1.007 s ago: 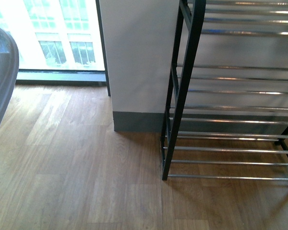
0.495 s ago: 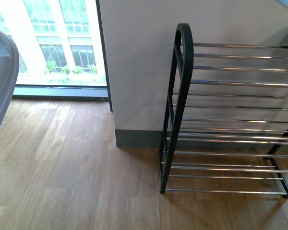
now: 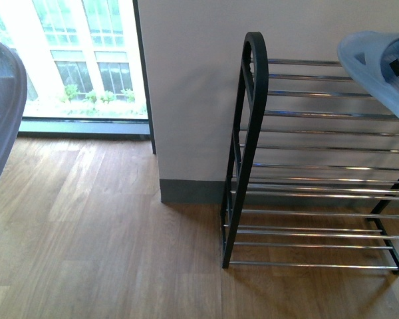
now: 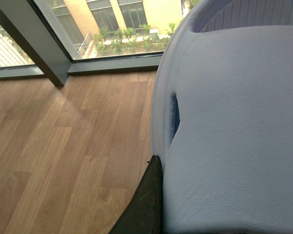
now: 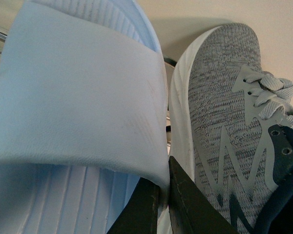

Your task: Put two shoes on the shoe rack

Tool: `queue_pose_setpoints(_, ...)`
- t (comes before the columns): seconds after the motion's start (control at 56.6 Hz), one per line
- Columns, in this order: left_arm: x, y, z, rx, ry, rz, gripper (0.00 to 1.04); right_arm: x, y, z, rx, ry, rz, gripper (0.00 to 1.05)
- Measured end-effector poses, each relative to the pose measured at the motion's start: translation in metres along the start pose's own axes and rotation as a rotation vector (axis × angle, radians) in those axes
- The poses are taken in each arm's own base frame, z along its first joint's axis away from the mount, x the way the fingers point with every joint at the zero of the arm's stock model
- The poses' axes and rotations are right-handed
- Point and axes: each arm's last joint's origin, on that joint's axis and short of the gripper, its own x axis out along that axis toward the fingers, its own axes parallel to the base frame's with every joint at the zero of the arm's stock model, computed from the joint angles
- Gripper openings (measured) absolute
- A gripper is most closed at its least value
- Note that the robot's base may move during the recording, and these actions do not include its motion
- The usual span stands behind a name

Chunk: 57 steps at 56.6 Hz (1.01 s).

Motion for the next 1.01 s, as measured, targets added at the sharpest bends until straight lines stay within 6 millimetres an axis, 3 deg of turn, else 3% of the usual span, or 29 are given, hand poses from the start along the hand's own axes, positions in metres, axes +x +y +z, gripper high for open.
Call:
queue_pose_setpoints(0.371,0.000,0.000,0.000,0.000,0.000,0.000,0.02,0.027,-0.006,0.010,0.044,0.030,-0.053,0.01)
queue_pose_setpoints(0.936,0.000,0.000,0.000,0.000,0.000,0.000,0.02,0.057,-0.011,0.005,0.052,0.082,-0.133,0.01)
queue_pose_setpoints(1.007,0.000,0.000,0.000,0.000,0.000,0.000,0.02,0.058,-0.012,0.004,0.047,0.082,-0.134,0.12)
